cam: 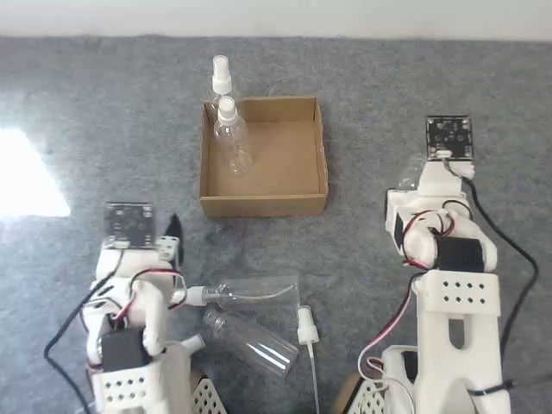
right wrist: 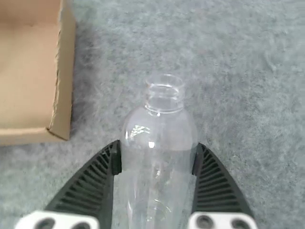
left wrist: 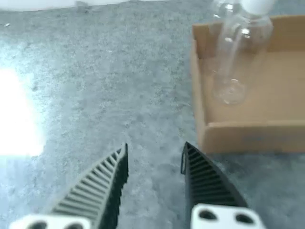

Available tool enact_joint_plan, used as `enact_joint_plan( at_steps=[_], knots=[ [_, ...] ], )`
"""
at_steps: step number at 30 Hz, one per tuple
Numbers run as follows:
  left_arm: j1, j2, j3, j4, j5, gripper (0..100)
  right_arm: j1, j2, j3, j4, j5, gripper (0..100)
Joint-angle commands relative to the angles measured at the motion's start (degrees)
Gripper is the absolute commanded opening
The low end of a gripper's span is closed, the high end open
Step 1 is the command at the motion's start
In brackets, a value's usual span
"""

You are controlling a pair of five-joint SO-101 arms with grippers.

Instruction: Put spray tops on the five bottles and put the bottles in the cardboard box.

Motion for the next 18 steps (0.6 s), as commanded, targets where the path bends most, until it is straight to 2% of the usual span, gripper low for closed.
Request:
enact_joint_plan(
  at_steps=[1, 6, 10, 18],
  knots=[
    [6.5, 0.3, -6.5, 4.7, -3.7, 17, 2.0, -1.8, 0.0, -2.5, -1.5, 8.4],
    [10.2, 0.4, -11.0, 8.0, -4.5, 17, 4.2, -1.8, 1.0, -4.6, -1.5, 8.4],
    [14.9, 1.4, -16.8, 15.6, -7.4, 17, 4.4, -1.8, 1.1, -4.7, -1.5, 8.4],
    [22.2, 21.9, -25.2, 17.1, -7.1, 17, 6.6, -1.8, 1.1, -4.8, -1.6, 8.4]
  ],
)
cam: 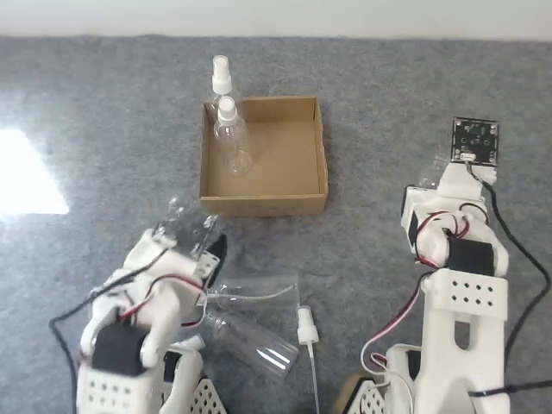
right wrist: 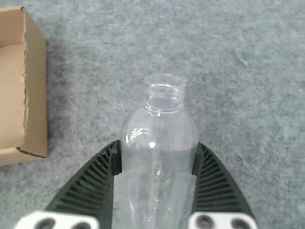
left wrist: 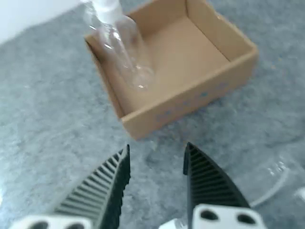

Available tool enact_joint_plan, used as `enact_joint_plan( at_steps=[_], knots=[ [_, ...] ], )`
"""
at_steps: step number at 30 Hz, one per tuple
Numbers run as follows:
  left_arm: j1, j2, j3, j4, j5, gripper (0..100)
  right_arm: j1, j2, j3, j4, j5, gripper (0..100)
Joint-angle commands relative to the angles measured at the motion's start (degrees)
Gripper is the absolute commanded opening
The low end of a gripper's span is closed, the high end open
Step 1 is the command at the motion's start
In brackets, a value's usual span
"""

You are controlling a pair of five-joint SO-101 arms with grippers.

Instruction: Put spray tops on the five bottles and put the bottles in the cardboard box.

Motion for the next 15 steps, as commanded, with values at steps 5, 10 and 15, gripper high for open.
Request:
enact_joint_plan(
  at_steps=[5, 10, 15],
  knots=[
    [7.2, 23.5, -10.9, 0.7, 3.1, 17, 1.2, -1.8, -0.8, -1.6, -2.1, 8.4],
    [12.0, 28.7, -12.2, 2.4, 5.5, 21, 2.8, -1.7, -0.8, -2.4, -2.2, 8.4],
    [16.2, 29.6, -12.3, 2.6, 6.3, 24, 4.3, -1.7, -0.8, -3.2, -2.2, 8.4]
  ],
)
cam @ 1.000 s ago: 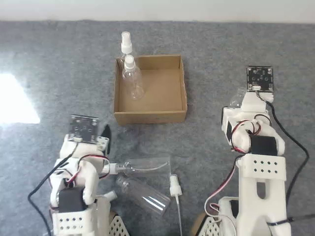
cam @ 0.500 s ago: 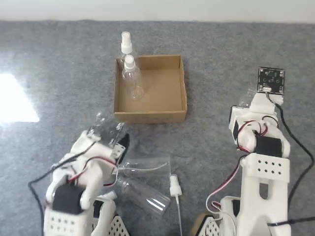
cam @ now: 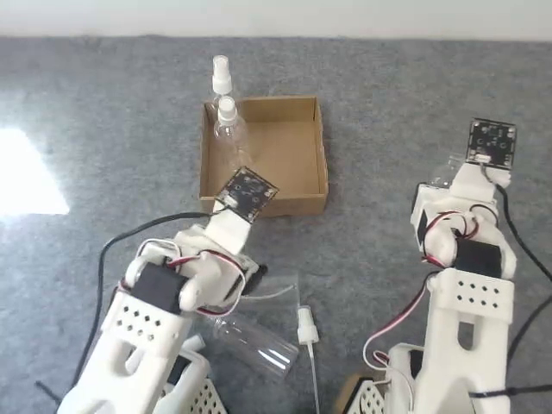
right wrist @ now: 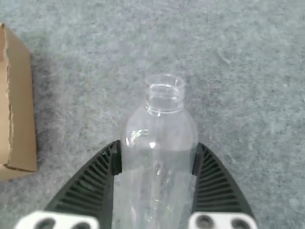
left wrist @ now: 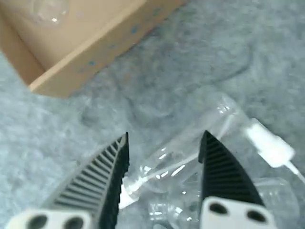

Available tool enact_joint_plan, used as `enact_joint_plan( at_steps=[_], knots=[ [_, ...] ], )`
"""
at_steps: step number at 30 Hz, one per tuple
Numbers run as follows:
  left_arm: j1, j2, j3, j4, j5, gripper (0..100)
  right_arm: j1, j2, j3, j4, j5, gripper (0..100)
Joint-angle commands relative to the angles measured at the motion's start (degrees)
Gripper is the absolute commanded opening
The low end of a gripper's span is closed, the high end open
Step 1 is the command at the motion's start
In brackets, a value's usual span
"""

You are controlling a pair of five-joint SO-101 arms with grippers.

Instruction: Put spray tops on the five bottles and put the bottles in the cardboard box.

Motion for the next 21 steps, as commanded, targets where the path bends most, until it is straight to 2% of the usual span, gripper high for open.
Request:
enact_joint_plan(
  at_steps=[1, 4, 9, 17, 21],
  knots=[
    [4.3, 0.6, -3.5, 0.6, 0.8, 24, 0.8, -1.7, -0.8, -1.6, -0.6, 8.4],
    [7.0, 0.8, -3.0, 0.6, -2.0, 24, 0.8, -1.7, -0.8, -1.6, -0.6, 8.4],
    [6.9, 0.8, -0.3, 0.7, -9.0, 24, 0.8, -1.7, -0.8, -1.6, -0.6, 8.4],
    [1.1, 0.9, 3.2, 0.6, -20.4, 24, 0.8, -1.7, -0.8, -1.5, -0.6, 8.4],
    [1.2, 0.9, 5.8, 0.6, -22.2, 24, 0.7, -1.7, -0.8, -1.5, -0.6, 8.4]
  ],
)
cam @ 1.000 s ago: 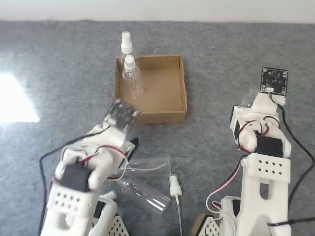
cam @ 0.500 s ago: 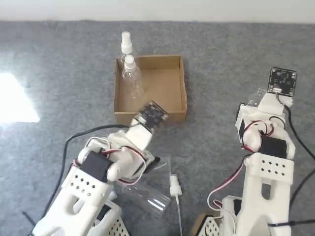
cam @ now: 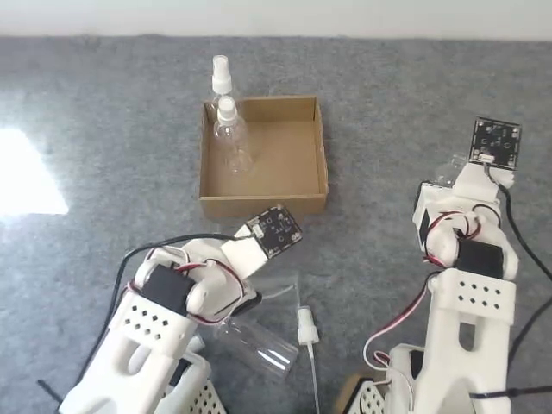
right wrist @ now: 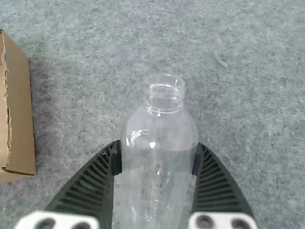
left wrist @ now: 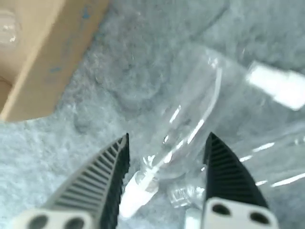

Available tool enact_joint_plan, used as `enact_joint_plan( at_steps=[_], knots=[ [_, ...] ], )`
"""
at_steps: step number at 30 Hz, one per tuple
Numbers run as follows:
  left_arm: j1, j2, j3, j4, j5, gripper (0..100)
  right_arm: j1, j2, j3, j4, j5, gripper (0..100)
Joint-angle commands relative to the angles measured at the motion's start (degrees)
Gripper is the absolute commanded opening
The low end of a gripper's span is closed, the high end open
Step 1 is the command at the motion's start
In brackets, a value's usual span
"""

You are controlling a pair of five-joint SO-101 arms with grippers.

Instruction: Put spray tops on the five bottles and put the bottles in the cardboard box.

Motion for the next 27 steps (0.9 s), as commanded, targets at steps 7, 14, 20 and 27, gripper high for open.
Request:
enact_joint_plan(
  at_steps=[7, 14, 20, 27],
  knots=[
    [-0.3, 1.1, 2.3, 0.2, -4.0, 24, 0.3, -1.7, -0.8, -1.0, -0.6, 8.4],
    [2.5, 15.6, 1.2, -5.4, -1.1, 24, 0.3, -1.7, -0.8, -0.8, -0.4, 8.4],
    [2.8, 25.2, -2.9, -8.1, -0.3, 24, 0.3, -1.7, 0.1, -1.4, -0.4, 8.4],
    [2.6, 33.2, -7.3, -8.3, 0.0, 23, 0.3, -1.7, 0.1, -1.4, -0.3, 8.4]
  ],
)
